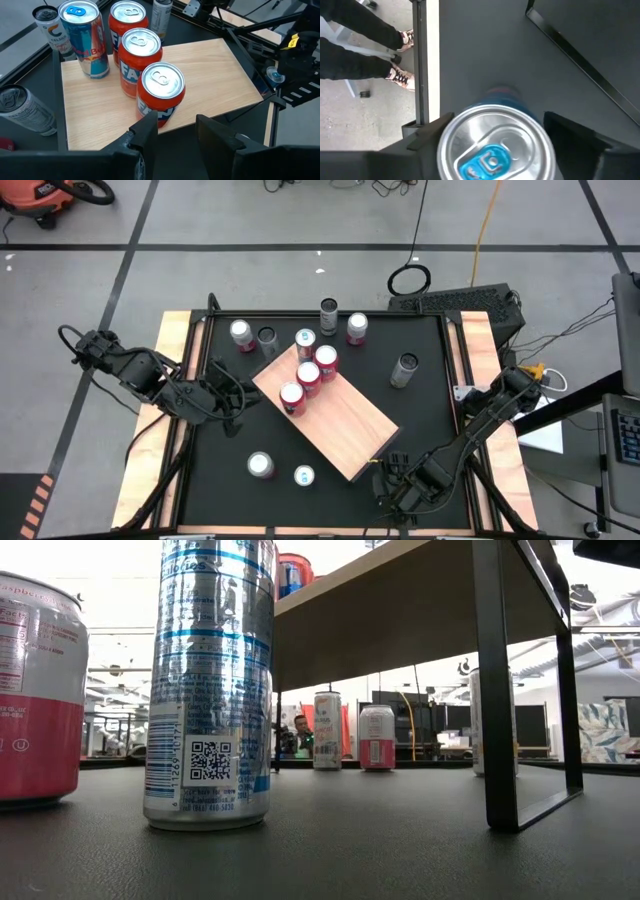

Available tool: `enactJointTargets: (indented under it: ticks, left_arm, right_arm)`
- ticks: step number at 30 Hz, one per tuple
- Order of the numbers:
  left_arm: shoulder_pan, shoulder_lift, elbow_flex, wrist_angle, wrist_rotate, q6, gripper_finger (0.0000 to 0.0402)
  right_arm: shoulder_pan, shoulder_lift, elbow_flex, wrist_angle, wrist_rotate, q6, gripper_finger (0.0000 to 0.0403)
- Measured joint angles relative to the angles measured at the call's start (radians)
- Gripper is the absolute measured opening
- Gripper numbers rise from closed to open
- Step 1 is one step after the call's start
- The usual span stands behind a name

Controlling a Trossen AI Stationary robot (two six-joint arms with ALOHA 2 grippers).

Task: Place canned beverage on shelf
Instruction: Put the bottom blue soda can on the shelf aligned with the other blue soda can

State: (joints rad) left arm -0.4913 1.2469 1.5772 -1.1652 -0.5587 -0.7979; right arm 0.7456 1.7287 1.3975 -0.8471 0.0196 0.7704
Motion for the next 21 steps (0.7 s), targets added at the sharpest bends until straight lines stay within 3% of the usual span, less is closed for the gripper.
enactJointTargets:
  ticks: [8, 21]
  left_arm:
    - [0.0, 0.0, 0.0, 0.0, 0.0, -0.001, 0.0134]
    - [0.0, 0.0, 0.0, 0.0, 0.0, -0.002, 0.0134]
  right_arm:
    - [0.0, -0.002, 0.001, 0.0, -0.02, 0.001, 0.0209]
    - [-0.001, -0.023, 0.062, -0.025, -0.084, 0.045, 0.0211]
